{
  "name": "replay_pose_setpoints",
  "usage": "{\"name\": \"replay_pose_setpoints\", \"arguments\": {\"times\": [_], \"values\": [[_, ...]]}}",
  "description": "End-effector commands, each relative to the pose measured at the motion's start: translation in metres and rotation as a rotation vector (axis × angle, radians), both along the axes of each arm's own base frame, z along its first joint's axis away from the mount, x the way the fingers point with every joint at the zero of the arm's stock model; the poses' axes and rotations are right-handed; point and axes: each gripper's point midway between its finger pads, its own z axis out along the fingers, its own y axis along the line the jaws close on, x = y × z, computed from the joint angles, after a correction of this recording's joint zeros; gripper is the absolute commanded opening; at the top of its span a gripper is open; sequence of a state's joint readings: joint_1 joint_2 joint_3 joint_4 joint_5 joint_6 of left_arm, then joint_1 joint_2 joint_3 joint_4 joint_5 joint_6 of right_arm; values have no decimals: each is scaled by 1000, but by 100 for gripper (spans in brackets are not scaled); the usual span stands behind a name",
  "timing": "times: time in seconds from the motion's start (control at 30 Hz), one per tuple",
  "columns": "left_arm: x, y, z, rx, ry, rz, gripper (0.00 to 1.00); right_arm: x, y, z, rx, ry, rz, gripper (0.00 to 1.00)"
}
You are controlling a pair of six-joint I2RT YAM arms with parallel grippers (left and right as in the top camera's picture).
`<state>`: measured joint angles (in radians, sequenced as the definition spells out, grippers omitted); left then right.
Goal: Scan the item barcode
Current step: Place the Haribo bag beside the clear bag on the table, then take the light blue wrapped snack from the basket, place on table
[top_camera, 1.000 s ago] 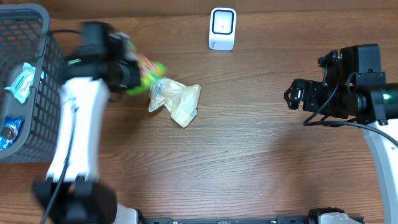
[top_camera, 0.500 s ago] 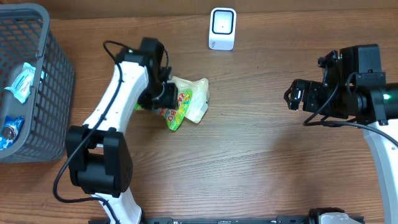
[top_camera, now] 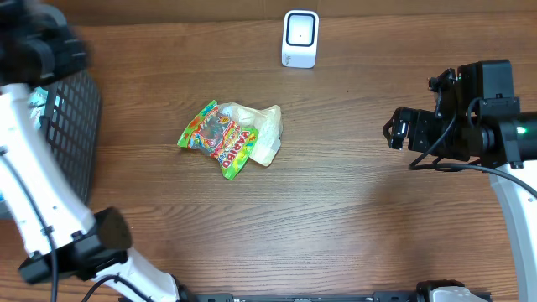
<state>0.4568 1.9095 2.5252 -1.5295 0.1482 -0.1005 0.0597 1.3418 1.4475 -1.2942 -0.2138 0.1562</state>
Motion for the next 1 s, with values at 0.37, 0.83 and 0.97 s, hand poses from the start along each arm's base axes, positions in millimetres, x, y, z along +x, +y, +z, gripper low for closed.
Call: {"name": "replay_pose_setpoints", "arguments": {"times": [0.37, 0.83, 0.97], "values": [[-37, 175, -146, -69, 277, 259, 68, 4, 3, 11, 13, -34, 8, 100], [81, 224, -277, 76, 205, 359, 84, 3, 3, 10, 14, -30, 7, 100], [115, 214, -310, 135, 188, 262, 89, 2, 3, 10, 15, -28, 4, 100]]}}
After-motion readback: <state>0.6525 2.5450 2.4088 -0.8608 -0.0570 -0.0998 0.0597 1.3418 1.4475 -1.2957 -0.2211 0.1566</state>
